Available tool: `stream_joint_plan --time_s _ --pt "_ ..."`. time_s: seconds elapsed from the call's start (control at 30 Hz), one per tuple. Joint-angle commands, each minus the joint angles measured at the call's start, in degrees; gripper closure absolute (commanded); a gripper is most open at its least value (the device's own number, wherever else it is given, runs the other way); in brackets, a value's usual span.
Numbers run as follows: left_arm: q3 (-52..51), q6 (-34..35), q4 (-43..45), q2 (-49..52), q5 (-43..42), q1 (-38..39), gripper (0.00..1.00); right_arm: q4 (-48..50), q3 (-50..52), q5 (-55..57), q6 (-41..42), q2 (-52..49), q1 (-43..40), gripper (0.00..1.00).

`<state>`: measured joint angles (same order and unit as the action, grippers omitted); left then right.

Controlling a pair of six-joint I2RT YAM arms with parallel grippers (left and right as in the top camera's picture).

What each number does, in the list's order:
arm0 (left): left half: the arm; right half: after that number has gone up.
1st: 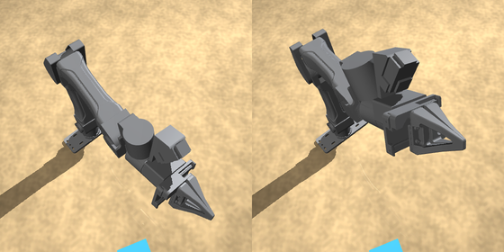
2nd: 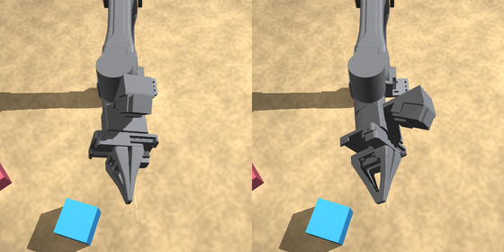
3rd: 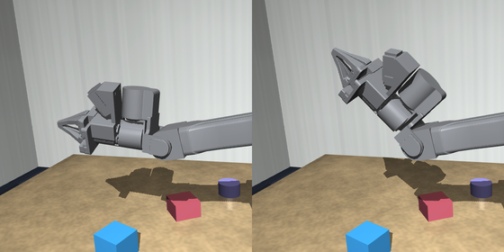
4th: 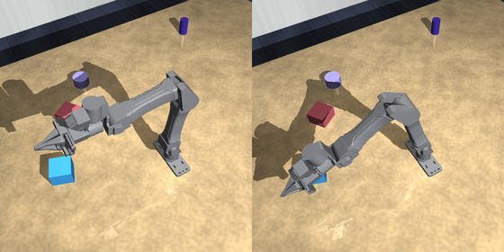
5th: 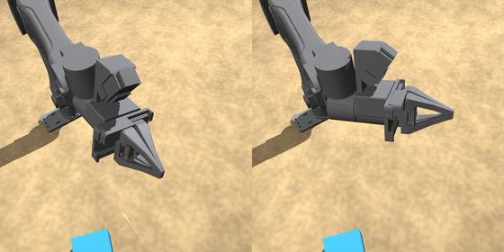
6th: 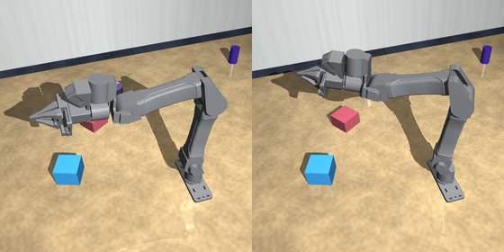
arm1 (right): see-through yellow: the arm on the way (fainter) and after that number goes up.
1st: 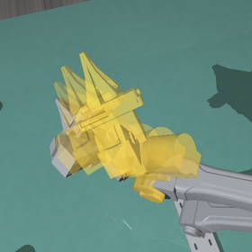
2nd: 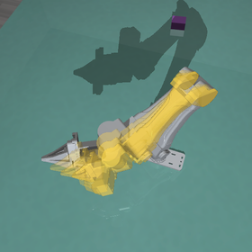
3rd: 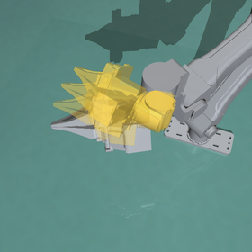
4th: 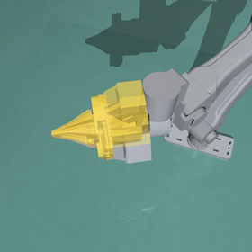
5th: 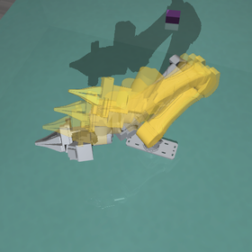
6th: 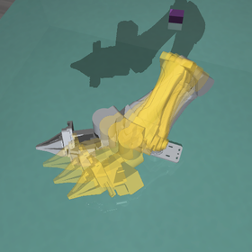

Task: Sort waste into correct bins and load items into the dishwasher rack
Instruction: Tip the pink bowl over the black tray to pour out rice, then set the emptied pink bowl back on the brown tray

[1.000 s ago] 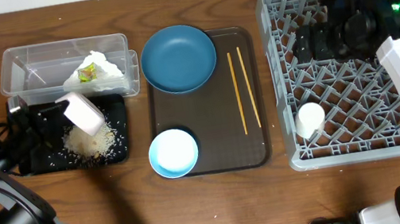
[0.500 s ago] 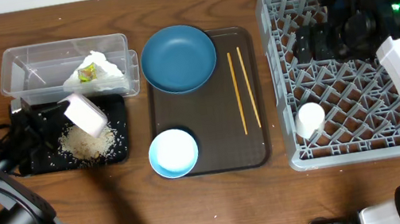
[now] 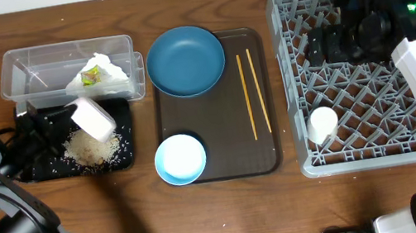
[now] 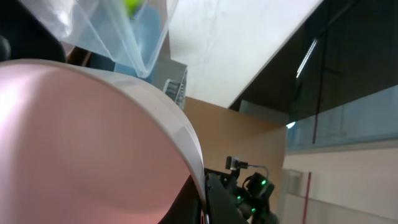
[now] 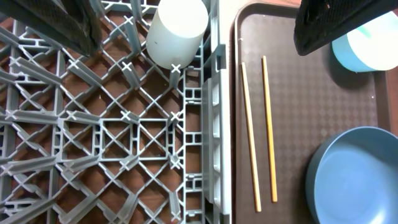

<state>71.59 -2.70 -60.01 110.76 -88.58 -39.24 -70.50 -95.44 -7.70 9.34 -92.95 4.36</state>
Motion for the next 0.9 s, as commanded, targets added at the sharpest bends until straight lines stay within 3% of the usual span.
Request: stream_joint_plan --time_s 0.0,0.2,0.33,0.7,0.87 --pt "0.22 -3.30 -0.35 -5.03 -1.11 2.08 0.94 0.02 -0.46 0.20 -0.85 0.02 -0.17 0.03" --pt "1.18 -3.26 1.55 -13.92 6.60 8.59 0.94 0.07 -0.46 0.20 -0.85 0.02 -0.17 0.03" --pt "1.18 -3.19 3.37 -20.74 16.65 18.25 0.94 0.20 -0.46 0.17 -0.85 0.02 -0.17 0.04" --pt "1.18 7.72 13.62 -24.20 58.82 56.72 0.94 0.39 -0.46 0.20 -0.85 0.02 -0.17 0.04" --pt "1.11 8.63 15.54 -22.21 75.60 70.82 0.94 0.42 -0.46 0.17 -0.85 0.02 -0.17 0.03"
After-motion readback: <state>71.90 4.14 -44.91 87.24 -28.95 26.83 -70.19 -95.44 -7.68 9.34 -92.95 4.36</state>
